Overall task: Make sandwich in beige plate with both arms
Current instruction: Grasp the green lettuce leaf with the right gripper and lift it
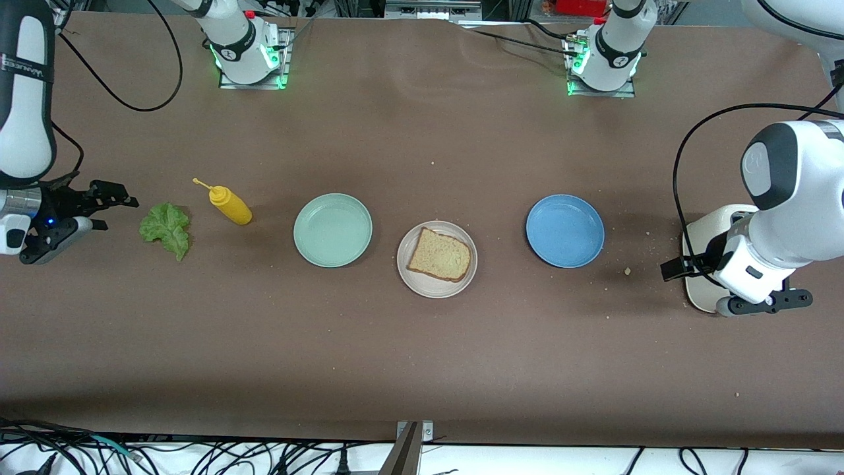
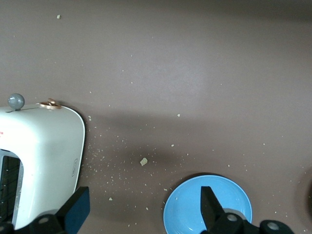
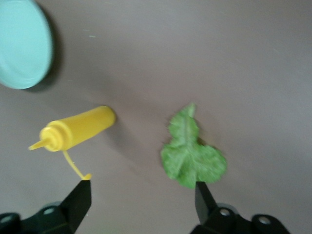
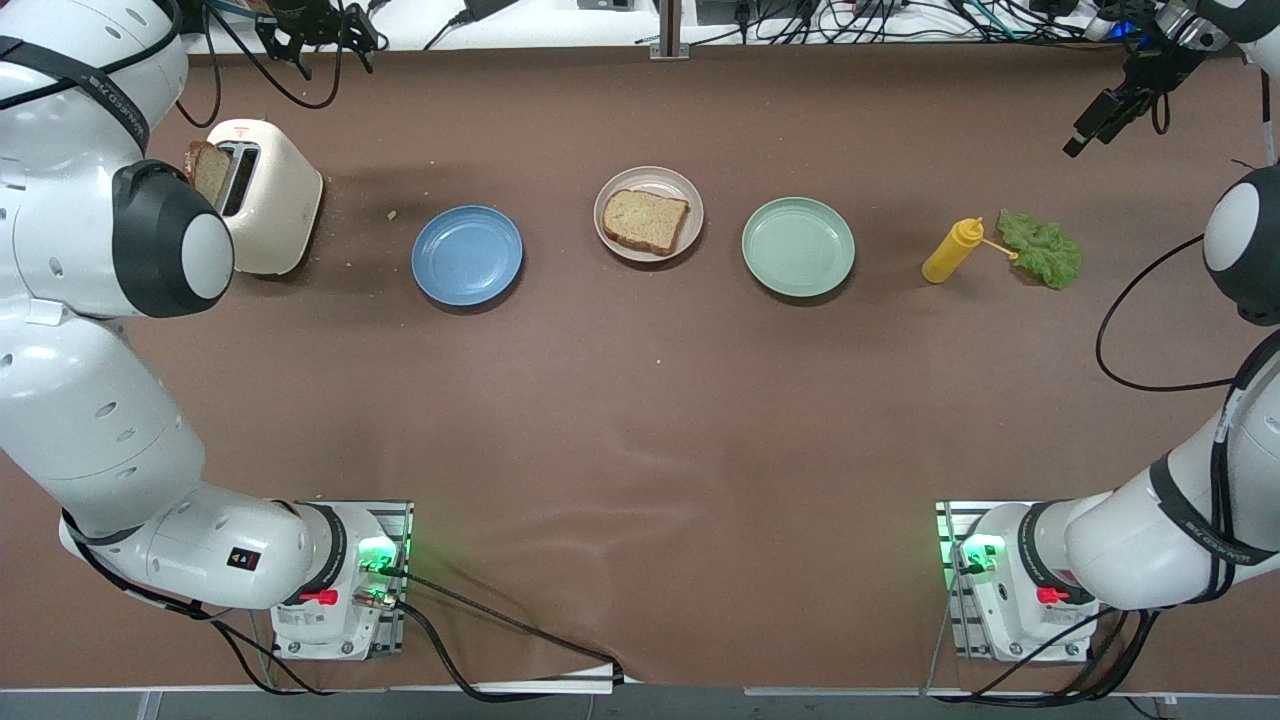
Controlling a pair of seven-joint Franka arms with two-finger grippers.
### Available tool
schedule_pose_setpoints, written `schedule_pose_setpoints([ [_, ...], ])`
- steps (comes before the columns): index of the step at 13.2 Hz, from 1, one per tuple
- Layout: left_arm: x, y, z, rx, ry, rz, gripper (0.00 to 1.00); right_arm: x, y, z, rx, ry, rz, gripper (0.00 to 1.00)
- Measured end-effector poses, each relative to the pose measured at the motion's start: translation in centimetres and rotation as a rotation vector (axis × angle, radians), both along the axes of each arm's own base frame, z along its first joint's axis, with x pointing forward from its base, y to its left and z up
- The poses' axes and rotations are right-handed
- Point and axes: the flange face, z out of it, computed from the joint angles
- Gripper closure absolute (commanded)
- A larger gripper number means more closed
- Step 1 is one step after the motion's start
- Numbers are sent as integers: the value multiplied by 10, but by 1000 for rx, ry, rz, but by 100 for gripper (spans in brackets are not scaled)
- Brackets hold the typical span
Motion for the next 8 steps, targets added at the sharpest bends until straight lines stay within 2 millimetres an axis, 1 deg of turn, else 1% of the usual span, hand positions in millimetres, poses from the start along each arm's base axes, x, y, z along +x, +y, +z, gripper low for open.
schedule_pose_setpoints([
  [3,0,0,0,0,0,0,0,6,3,3,-158,-6,-119,1],
  [5,0,0,0,0,0,-1,0,9,7,4,-200,-17,-200,1],
  [8,0,-1,0,0,0,-1,0,11,5,8,-229,-32,-300,1],
])
